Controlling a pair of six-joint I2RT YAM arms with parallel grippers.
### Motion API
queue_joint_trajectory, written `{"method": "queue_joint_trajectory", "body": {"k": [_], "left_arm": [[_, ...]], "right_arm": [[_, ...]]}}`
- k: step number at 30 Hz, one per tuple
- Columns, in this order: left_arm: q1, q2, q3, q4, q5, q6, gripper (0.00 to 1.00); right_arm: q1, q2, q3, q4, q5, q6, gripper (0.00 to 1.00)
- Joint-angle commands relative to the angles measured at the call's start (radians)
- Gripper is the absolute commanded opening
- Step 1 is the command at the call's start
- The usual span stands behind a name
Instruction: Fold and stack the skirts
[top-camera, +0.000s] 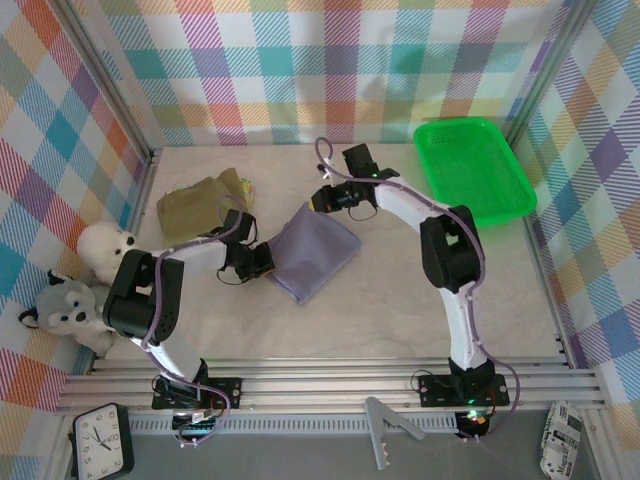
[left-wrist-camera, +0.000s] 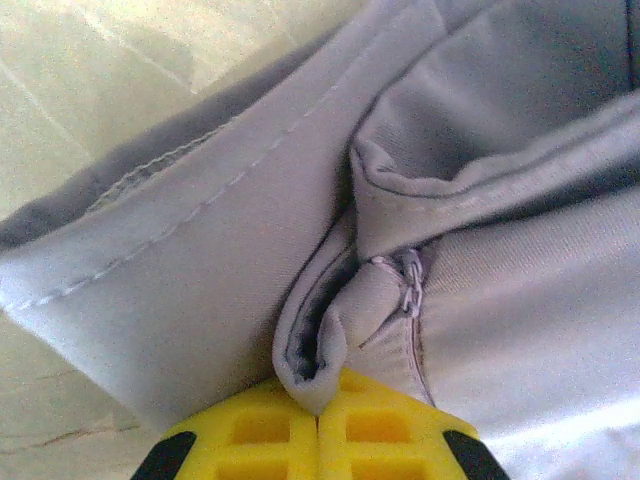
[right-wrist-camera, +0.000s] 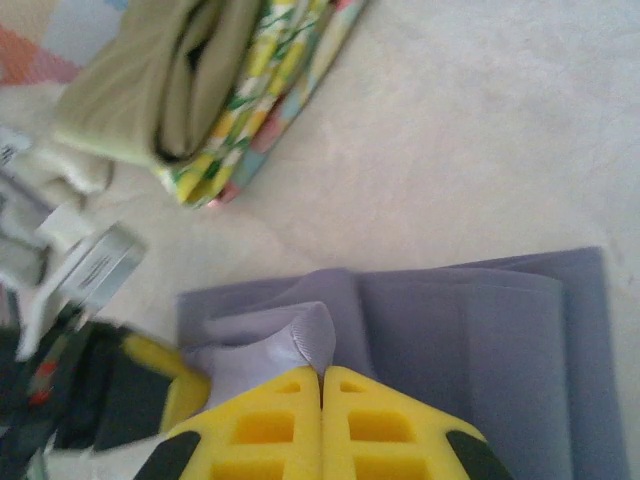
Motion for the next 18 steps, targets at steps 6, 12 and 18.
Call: {"method": "queue_joint_trajectory", "body": {"k": [6,12,18], "left_arm": [[0.035,0.026,-0.071,-0.052,-0.045,0.011,0.0],[0.048,0.015,-0.056,-0.059,-0.051,0.008,0.0],[0.048,0.043,-0.044,-0.057,-0.038,0.021,0.0]], "right_arm": [[-0.019,0.198,0.236,-0.261,0.031,0.017,0.02],[-0.021,0.073,0.172,-0.331,0.192,-0.021,0.24],[-0.015,-0.205,-0.15,-0.234,0.3,0.049,0.33]]}}
